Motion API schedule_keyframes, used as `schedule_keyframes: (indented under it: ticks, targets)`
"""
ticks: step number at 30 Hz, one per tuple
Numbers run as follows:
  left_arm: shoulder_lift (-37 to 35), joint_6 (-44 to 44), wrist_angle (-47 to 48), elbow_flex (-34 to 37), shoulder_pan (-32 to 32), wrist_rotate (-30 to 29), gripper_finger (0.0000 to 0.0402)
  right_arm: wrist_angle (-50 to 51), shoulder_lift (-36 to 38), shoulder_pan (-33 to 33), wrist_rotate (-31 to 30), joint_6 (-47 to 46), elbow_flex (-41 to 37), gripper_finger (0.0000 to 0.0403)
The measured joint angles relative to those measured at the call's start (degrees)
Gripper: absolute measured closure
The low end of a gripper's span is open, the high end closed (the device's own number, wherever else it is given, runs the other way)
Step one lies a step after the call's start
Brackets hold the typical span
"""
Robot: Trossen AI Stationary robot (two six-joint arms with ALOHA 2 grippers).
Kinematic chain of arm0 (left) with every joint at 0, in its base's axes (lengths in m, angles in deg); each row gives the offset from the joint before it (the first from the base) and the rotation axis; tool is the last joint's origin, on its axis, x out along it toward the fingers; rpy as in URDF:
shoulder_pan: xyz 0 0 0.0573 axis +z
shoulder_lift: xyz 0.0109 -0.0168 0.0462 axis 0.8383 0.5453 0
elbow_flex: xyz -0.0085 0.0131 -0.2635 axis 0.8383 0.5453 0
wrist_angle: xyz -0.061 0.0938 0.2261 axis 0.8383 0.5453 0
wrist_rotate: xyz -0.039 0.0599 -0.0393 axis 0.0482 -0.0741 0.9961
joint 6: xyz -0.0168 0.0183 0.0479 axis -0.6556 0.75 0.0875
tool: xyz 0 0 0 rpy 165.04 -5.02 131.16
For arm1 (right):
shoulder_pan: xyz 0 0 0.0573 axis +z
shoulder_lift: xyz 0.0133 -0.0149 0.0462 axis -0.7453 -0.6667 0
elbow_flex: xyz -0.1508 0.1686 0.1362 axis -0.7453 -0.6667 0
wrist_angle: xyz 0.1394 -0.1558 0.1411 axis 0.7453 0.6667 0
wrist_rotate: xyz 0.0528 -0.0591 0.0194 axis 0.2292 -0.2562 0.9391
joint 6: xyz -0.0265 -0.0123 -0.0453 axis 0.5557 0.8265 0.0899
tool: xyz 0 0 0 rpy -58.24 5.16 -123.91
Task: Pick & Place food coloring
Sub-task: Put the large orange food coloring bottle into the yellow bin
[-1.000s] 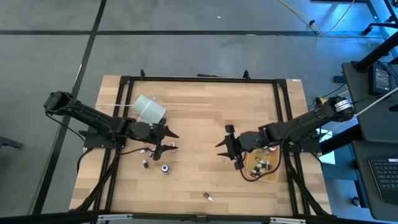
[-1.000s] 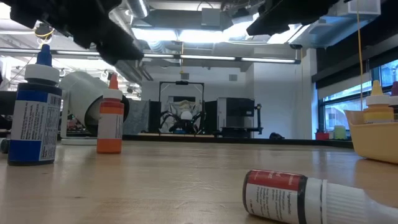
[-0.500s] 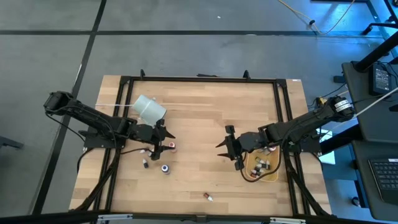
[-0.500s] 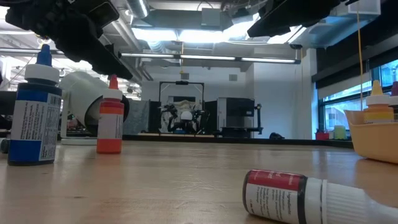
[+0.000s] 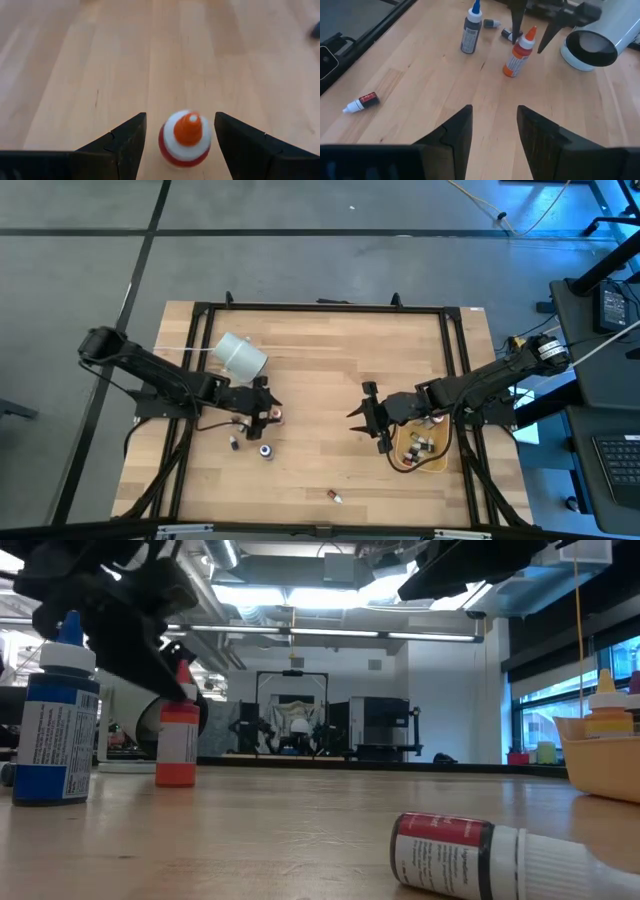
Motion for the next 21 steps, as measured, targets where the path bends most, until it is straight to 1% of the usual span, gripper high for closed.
schedule_keyframes:
  ticks: [6,21]
  targets:
    - [2.28,-0.05,-0.11,0.00,0.02,0.17,0.0175,0.27,0.00,0.00,-0.02,-0.01,0.00,0.0246]
    - [2.29,-0.57,-0.17,0.00,0.01,0.68,0.0174,0.39,-0.01,0.00,-0.04,-0.01,0.02,0.0246]
